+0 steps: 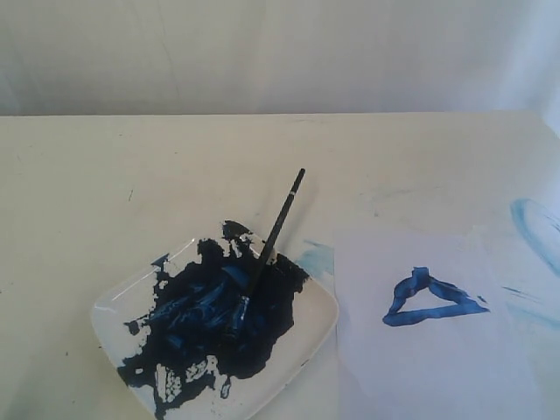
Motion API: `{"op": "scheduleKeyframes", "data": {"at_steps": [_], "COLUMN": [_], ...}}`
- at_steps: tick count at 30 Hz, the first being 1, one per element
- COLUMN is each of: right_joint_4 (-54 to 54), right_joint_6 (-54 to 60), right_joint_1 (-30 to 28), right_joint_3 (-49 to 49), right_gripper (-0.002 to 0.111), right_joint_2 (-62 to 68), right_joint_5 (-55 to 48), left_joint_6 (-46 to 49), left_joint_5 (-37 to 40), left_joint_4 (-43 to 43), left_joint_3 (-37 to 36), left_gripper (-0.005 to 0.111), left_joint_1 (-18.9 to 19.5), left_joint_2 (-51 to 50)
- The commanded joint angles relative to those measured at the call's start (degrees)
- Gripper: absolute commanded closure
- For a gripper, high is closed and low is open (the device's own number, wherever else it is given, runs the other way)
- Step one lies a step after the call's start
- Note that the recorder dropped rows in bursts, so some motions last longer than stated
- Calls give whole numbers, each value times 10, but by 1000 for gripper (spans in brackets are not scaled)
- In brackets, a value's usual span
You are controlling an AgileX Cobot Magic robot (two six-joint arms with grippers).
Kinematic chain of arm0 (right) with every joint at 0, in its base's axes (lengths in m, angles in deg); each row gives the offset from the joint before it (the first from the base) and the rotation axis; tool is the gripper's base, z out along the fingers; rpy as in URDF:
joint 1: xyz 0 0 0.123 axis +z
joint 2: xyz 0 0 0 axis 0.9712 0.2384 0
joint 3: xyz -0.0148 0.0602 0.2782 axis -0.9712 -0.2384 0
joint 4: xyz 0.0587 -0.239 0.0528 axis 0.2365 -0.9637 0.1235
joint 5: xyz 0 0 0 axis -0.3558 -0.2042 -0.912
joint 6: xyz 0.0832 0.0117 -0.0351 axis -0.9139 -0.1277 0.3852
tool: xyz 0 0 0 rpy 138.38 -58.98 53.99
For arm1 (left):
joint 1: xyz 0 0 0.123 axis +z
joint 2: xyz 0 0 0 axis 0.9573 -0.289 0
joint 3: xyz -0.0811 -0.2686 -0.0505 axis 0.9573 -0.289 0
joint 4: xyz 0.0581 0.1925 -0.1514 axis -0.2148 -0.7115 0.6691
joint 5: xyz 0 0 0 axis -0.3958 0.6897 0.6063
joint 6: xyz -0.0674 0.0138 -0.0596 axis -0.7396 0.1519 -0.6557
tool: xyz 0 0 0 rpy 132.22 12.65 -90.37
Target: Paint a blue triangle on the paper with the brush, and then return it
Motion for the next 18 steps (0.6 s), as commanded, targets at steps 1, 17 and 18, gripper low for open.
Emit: {"op": "scheduleKeyframes", "data": {"at_steps": [1, 17, 18], "right_joint_4": [10, 23, 23], "right_joint_6": [-24, -7, -3], "right_joint_1": [-50, -87, -85], "right_joint_3": [-5, -5, -5], "right_gripper": [108, 108, 108], "right_joint_2": [-3, -3, -3], "right_joint_5": [2, 2, 2], "left_joint_6": [0, 0, 0], "left_joint_5": [2, 2, 2], "left_joint_4": [4, 4, 4], "left_joint_3": [-2, -2, -2], "left_gripper": [107, 107, 107], "left_joint_1": [1, 1, 1], "left_joint_2": [3, 3, 3]}}
